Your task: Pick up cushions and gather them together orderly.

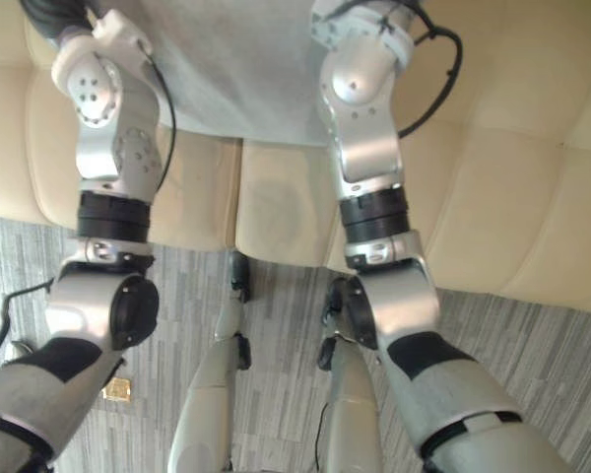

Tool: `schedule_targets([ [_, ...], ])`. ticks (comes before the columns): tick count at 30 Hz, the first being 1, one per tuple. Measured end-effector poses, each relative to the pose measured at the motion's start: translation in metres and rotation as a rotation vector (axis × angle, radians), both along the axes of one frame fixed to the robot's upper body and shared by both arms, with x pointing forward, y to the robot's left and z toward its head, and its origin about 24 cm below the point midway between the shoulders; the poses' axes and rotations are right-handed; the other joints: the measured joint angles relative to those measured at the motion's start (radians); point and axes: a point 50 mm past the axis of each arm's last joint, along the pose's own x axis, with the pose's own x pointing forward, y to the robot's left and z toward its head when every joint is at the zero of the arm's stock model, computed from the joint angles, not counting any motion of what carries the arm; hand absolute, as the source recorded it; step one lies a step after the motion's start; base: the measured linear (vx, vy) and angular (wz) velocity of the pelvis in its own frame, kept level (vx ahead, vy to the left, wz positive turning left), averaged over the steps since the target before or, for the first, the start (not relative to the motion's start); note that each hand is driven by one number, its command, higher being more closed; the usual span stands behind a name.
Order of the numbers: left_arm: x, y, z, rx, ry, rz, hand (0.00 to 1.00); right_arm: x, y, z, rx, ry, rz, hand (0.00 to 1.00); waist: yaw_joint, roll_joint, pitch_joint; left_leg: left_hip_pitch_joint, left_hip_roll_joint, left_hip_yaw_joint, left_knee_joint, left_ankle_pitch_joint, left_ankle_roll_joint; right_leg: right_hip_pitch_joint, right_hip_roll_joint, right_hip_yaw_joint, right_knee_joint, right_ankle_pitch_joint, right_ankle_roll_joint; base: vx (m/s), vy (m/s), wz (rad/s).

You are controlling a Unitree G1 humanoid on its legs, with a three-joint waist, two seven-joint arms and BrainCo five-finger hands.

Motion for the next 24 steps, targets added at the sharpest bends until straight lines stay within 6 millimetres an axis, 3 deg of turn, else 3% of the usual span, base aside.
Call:
schedule_targets([
  [7,-0.001,0.028,0.01,0.108,-0.018,0.048,0.0,0.019,-0.027,-0.007,0.022,0.099,0.072,0.0,-0.007,0.0,0.0,-0.001,0.016,0.004,0.002,0.007,0.004,-0.011,0.014,-0.006,0.026,-0.015,-0.019,0.05,-0.065,-0.01],
  [10,-0.005,0.05,0.024,0.148,-0.046,0.06,0.0,0.026,-0.054,-0.007,0.069,0.13,0.144,0.0,-0.011,-0.001,0.0,-0.001,0.018,0.003,0.002,0.008,0.006,-0.019,0.015,-0.006,0.044,-0.018,-0.023,0.02,-0.044,0.0],
  [14,-0.011,0.074,0.028,0.177,-0.069,0.069,0.0,0.026,-0.083,-0.007,0.117,0.135,0.193,0.0,-0.014,-0.002,0.001,0.008,0.02,0.001,0.004,0.008,0.006,-0.018,0.014,-0.006,0.062,-0.018,-0.023,0.0,-0.031,-0.01],
  [15,-0.013,0.085,0.022,0.179,-0.059,0.086,0.0,0.025,-0.09,-0.006,0.121,0.128,0.197,0.0,-0.017,-0.009,0.007,0.021,0.019,0.004,0.004,0.008,0.006,-0.016,0.014,0.001,0.074,-0.019,-0.024,0.0,-0.049,-0.06],
  [17,-0.017,0.105,-0.011,0.191,-0.013,0.122,0.0,0.023,-0.1,-0.02,0.093,0.139,0.184,0.0,-0.027,-0.013,0.02,0.066,0.012,0.012,0.003,0.008,0.007,0.02,0.007,0.011,0.093,-0.036,-0.023,0.0,-0.059,0.02],
  [18,-0.017,0.106,-0.014,0.192,-0.009,0.123,0.0,0.023,-0.101,-0.021,0.091,0.141,0.182,0.0,-0.028,-0.014,0.021,0.069,0.011,0.012,0.003,0.008,0.007,0.022,0.006,0.011,0.093,-0.038,-0.023,0.01,-0.065,0.11],
  [20,-0.026,0.12,-0.064,0.212,0.064,0.134,0.0,0.017,-0.115,-0.053,0.053,0.181,0.145,0.0,-0.032,-0.02,0.025,0.114,0.006,0.015,0.004,-0.008,0.027,0.063,0.001,0.013,0.101,-0.06,-0.026,0.02,-0.069,0.04],
  [21,-0.029,0.122,-0.076,0.216,0.085,0.14,0.0,0.016,-0.117,-0.061,0.041,0.192,0.136,0.0,-0.032,-0.02,0.025,0.123,0.007,0.021,0.005,-0.023,0.047,0.069,0.001,0.013,0.106,-0.065,-0.025,0.03,-0.049,-0.03],
  [23,-0.043,0.124,-0.133,0.223,0.19,0.118,0.0,0.005,-0.126,-0.109,-0.01,0.269,0.113,0.0,-0.043,-0.02,0.025,0.159,-0.001,0.026,0.008,-0.063,0.06,0.1,-0.005,0.017,0.128,-0.085,-0.014,0.04,-0.035,0.13],
  [24,-0.045,0.123,-0.145,0.218,0.219,0.11,0.0,0.003,-0.126,-0.119,-0.021,0.296,0.109,0.0,-0.044,-0.02,0.025,0.168,-0.003,0.027,0.008,-0.063,0.061,0.109,-0.007,0.017,0.127,-0.086,-0.012,0.05,-0.029,0.19],
])
